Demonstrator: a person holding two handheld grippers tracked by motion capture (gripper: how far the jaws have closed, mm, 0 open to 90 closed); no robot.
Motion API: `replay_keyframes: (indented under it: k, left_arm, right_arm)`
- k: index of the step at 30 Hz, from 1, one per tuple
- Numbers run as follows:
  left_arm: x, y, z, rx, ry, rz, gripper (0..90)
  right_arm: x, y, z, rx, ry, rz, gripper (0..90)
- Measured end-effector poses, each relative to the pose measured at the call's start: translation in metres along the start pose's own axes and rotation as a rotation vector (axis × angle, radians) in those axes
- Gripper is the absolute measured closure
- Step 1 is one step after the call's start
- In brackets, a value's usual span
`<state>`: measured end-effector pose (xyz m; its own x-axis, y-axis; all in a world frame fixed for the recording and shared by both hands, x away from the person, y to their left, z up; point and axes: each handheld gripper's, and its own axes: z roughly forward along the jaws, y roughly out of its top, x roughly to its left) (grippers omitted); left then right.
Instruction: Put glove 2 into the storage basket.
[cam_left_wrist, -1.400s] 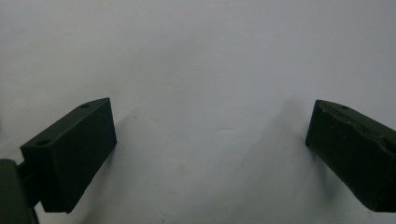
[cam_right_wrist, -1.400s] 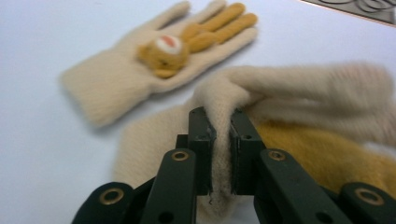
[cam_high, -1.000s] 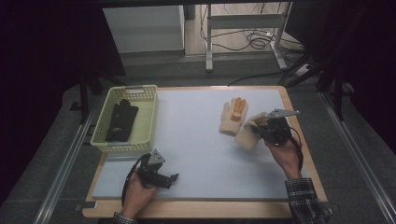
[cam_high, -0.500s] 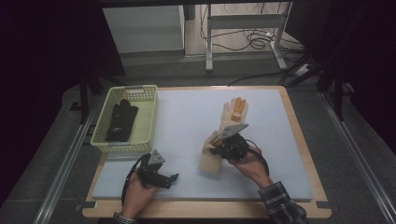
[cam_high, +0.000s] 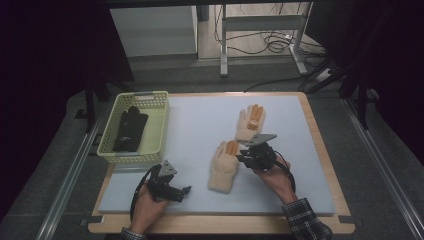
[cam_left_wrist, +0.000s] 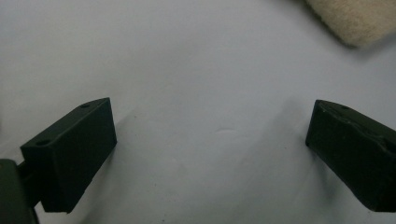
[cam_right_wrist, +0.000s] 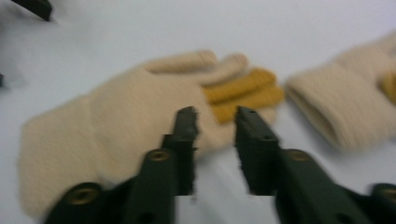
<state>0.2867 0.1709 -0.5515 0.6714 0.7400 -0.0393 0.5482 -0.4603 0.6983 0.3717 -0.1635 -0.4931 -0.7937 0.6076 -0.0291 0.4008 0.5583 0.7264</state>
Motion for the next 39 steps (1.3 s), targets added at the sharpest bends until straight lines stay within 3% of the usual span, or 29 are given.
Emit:
replay_keyframes:
  k: [3, 7, 15, 19, 23, 24, 29, 34, 39]
  left_arm:
    - [0.000, 0.000, 0.000, 0.000, 0.000, 0.000, 1.9]
    - [0.000, 0.000, 0.000, 0.000, 0.000, 0.000, 2.0]
    - [0.000, 0.000, 0.000, -0.001, 0.000, 0.000, 1.9]
    - [0.000, 0.000, 0.000, -0.001, 0.000, 0.000, 2.0]
    - [0.000, 0.000, 0.000, 0.000, 0.000, 0.000, 2.0]
    - [0.000, 0.000, 0.000, 0.000, 0.000, 0.000, 2.0]
    - [0.000, 0.000, 0.000, 0.000, 0.000, 0.000, 1.9]
    - [0.000, 0.000, 0.000, -0.001, 0.000, 0.000, 1.9]
    - [0.000, 0.000, 0.000, 0.002, -0.001, 0.002, 1.9]
  right_arm:
    - [-0.004, -0.013, 0.007, 0.025, 0.000, 0.045, 76.1]
    - [-0.003, -0.017, 0.016, 0.031, 0.002, 0.053, 76.0]
    - [-0.002, -0.004, 0.043, 0.009, 0.007, 0.060, 73.7]
    - [-0.005, -0.002, 0.041, 0.000, -0.003, 0.054, 70.3]
    - [-0.021, -0.007, 0.027, -0.011, -0.050, 0.087, 69.6]
    - [-0.033, -0.009, 0.020, -0.026, -0.076, 0.119, 69.2]
    - [-0.053, -0.005, 0.012, -0.046, -0.120, 0.147, 65.1]
    - [-0.075, 0.008, 0.016, -0.053, -0.181, 0.161, 57.7]
    - [-0.097, 0.018, 0.034, -0.036, -0.239, 0.159, 45.9]
